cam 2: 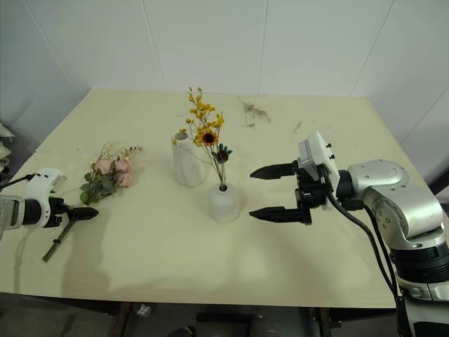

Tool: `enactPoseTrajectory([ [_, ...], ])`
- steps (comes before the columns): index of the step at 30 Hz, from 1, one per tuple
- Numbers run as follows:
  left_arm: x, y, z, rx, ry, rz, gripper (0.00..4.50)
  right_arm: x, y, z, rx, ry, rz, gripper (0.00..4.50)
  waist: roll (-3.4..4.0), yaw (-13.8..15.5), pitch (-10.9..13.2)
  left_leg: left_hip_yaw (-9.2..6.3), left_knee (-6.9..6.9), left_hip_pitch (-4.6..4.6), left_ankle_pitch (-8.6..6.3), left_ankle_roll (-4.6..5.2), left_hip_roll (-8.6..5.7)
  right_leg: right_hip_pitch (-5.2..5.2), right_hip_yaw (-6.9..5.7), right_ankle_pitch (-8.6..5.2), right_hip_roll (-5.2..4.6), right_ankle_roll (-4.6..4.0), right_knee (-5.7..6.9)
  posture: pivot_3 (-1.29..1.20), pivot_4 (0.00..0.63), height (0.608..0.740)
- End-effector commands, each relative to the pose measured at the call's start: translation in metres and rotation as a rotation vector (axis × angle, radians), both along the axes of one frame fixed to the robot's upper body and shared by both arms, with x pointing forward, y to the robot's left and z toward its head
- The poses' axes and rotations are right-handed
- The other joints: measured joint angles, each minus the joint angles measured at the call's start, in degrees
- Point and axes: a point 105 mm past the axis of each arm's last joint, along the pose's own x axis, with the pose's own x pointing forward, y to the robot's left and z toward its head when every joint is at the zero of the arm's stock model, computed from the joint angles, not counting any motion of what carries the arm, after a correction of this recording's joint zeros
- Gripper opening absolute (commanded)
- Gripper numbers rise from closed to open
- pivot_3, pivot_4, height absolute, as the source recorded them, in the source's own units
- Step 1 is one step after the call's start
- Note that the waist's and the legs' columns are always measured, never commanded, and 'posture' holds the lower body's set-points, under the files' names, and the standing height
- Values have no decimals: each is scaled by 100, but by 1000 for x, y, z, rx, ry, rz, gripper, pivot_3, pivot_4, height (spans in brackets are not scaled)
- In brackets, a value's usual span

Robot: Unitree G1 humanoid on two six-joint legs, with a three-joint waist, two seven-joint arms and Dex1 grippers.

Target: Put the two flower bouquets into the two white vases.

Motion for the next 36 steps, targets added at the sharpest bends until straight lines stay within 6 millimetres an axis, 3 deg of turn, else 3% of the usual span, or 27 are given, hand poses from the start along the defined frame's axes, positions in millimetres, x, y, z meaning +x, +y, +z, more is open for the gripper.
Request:
enactPoseTrajectory([
  [1,-3,6,3,18,36,8,4098,-2,1,8,5,-44,4,4500,0,2,0,0,0,0,0,0,0,0,0,0,0,0,0,0,150,740],
  [8,-4,6,2,16,102,4,2118,-1,1,8,8,-48,-4,4500,1,20,0,0,0,-1,0,0,0,1,0,-1,-1,1,0,0,150,740],
  [15,8,7,17,51,27,-17,23,1,0,8,11,-55,-19,4500,0,20,1,0,2,-1,0,0,0,0,0,-1,-1,2,3,0,150,740],
  [20,33,5,53,93,-261,-58,5,1,-2,7,12,-52,-34,4500,-5,39,3,-2,7,-3,1,-1,1,-1,-1,-1,-3,2,5,0,150,740],
  [23,45,-8,88,79,-519,-141,5,1,-3,7,17,-56,-45,4500,-6,55,4,-2,6,-5,1,-1,1,-1,-1,0,-7,3,4,0,150,740],
  [26,49,-25,115,35,-717,-240,5,0,-3,7,21,-59,-53,4500,-6,55,4,-1,7,-6,1,-1,0,-1,-2,0,-9,4,4,0,150,740],
  [31,49,-48,141,-37,-901,-366,5,-2,-3,6,27,-63,-62,4500,-6,39,4,-1,8,-6,1,-1,0,-1,-2,0,-7,4,7,0,150,740],
  [33,47,-67,162,-134,-1057,-470,5,-4,-2,7,38,-75,-55,4500,-7,53,5,-2,9,-6,1,-1,0,-2,-3,0,-6,4,10,0,150,740],
  [36,46,-80,172,-190,-1131,-555,5,-6,0,10,58,-89,-47,4500,-12,72,8,-2,21,-10,2,-2,-1,-1,-6,1,-6,5,16,0,150,740],
])
